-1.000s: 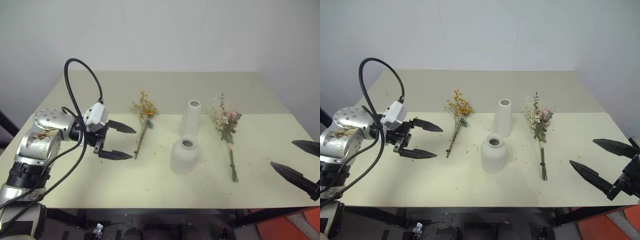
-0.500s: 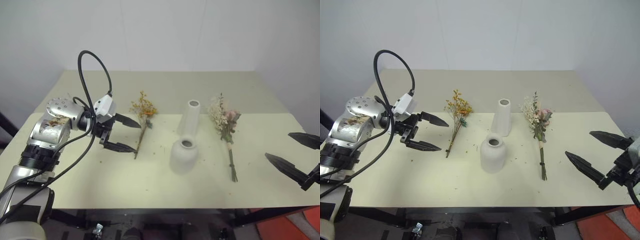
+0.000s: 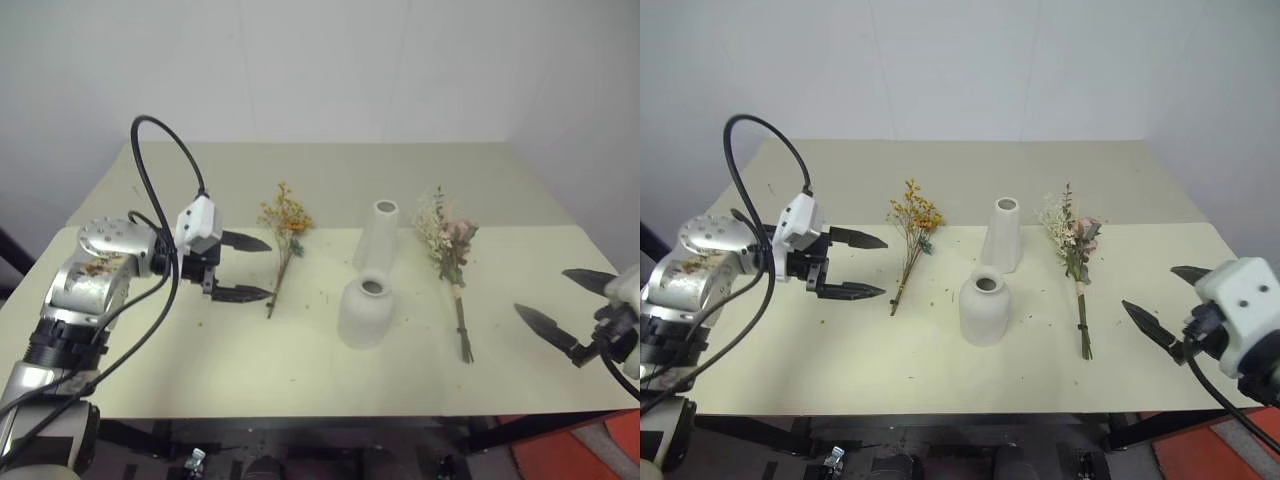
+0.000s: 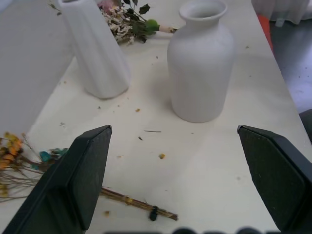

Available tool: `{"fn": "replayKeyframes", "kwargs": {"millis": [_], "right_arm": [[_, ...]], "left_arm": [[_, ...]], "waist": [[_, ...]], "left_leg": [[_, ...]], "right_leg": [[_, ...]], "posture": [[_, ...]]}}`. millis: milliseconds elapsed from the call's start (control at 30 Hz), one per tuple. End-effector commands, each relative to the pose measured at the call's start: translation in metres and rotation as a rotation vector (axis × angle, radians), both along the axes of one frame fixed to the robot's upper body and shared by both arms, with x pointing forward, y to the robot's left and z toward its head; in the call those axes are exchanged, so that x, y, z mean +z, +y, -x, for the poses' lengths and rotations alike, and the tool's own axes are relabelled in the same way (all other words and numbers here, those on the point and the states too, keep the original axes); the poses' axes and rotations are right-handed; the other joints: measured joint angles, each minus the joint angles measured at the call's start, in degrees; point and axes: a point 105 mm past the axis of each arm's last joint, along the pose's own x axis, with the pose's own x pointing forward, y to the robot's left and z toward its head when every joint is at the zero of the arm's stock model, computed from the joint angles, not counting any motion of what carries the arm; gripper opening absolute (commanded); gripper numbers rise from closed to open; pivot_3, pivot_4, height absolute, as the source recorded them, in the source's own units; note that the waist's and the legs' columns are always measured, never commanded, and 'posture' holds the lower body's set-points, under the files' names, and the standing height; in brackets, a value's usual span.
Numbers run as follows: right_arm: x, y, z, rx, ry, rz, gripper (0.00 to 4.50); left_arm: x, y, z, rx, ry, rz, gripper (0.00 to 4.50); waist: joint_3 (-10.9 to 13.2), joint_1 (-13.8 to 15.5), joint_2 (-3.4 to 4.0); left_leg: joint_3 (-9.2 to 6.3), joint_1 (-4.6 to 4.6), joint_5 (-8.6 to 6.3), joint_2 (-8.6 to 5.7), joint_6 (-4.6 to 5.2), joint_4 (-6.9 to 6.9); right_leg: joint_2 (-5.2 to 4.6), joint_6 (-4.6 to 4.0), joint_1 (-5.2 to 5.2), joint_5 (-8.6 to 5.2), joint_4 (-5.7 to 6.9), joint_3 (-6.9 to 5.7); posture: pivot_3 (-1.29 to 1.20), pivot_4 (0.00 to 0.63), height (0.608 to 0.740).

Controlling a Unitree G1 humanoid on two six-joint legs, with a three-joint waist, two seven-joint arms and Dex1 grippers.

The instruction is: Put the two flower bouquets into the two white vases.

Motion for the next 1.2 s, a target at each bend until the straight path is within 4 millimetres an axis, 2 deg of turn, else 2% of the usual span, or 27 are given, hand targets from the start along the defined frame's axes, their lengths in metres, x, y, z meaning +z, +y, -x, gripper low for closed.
{"fn": "replayKeyframes", "kwargs": {"millis": [33,267,400,533,667,767,933,1100,1133,1200], "right_arm": [[-0.002,-0.01,-0.031,-0.134,0.093,-0.034,4.48],[-0.023,0.004,-0.081,-0.24,0.341,-0.124,4.48],[-0.029,0.008,-0.104,-0.308,0.38,-0.216,4.48],[-0.048,0.006,-0.113,-0.354,0.448,-0.222,4.48],[-0.055,0.007,-0.119,-0.371,0.487,-0.271,4.48],[-0.058,0.011,-0.123,-0.354,0.506,-0.281,3.92],[-0.065,0.019,-0.134,-0.334,0.528,-0.298,2.2],[-0.068,0.019,-0.138,-0.347,0.558,-0.285,0.41],[-0.069,0.019,-0.138,-0.348,0.562,-0.281,0.22],[-0.068,0.018,-0.139,-0.35,0.56,-0.279,0.22]], "left_arm": [[0.02,-0.006,0.007,-0.034,-0.087,0.05,4.5],[0.022,-0.021,-0.009,-0.074,-0.172,0.039,4.5],[0.027,-0.031,-0.017,-0.108,-0.21,0.062,4.5],[0.024,-0.038,-0.02,-0.138,-0.22,0.06,4.5],[0.022,-0.041,-0.02,-0.154,-0.223,0.067,4.5],[0.022,-0.042,-0.019,-0.16,-0.222,0.071,4.5],[0.019,-0.042,-0.018,-0.164,-0.21,0.063,4.5],[0.018,-0.039,-0.016,-0.146,-0.213,0.068,4.5],[0.017,-0.038,-0.016,-0.142,-0.213,0.068,4.5],[0.017,-0.037,-0.016,-0.135,-0.213,0.067,4.5]], "waist": [[-0.01,-0.13,-0.01],[0.0,0.16,0.0],[0.0,0.28,0.0],[0.0,0.27,0.0],[0.01,-0.04,0.01],[0.01,-0.34,0.01],[0.01,-0.61,0.01],[0.01,-0.58,0.02],[0.01,-0.59,0.02],[0.01,-0.6,0.02]], "left_leg": [[-0.01,0.01,0.0,0.02,0.0,0.02],[-0.06,-0.15,0.0,0.0,0.01,-0.04],[-0.1,-0.39,0.01,-0.08,0.01,0.03],[-0.12,-0.44,0.0,-0.08,0.01,0.03],[-0.13,-0.42,0.0,-0.08,0.02,0.03],[-0.13,-0.35,0.01,-0.07,0.02,0.04],[-0.13,-0.33,0.01,-0.05,0.02,0.03],[-0.14,-0.37,0.01,-0.07,0.02,0.04],[-0.14,-0.36,0.01,-0.07,0.02,0.04],[-0.15,-0.35,0.01,-0.06,0.02,0.03]], "right_leg": [[0.03,-0.03,0.0,0.01,-0.01,-0.02],[0.04,-0.1,-0.14,0.06,-0.06,-0.06],[-0.03,-0.36,-0.25,0.33,-0.16,-0.09],[-0.04,-0.38,-0.28,0.37,-0.19,-0.13],[-0.02,-0.39,-0.3,0.38,-0.14,-0.12],[0.0,-0.36,-0.29,0.38,-0.08,-0.1],[0.02,-0.34,-0.27,0.37,-0.08,-0.1],[-0.01,-0.37,-0.28,0.4,-0.09,-0.11],[-0.01,-0.37,-0.28,0.4,-0.09,-0.11],[0.0,-0.36,-0.28,0.4,-0.08,-0.11]], "posture": [[0.0,0.15,0.74],[0.0,0.15,0.74],[0.0,0.15,0.74],[0.0,0.15,0.74],[0.0,0.15,0.74],[0.0,0.15,0.74],[0.0,0.15,0.74],[0.0,0.15,0.74],[0.0,0.15,0.74],[0.0,0.15,0.74]]}}
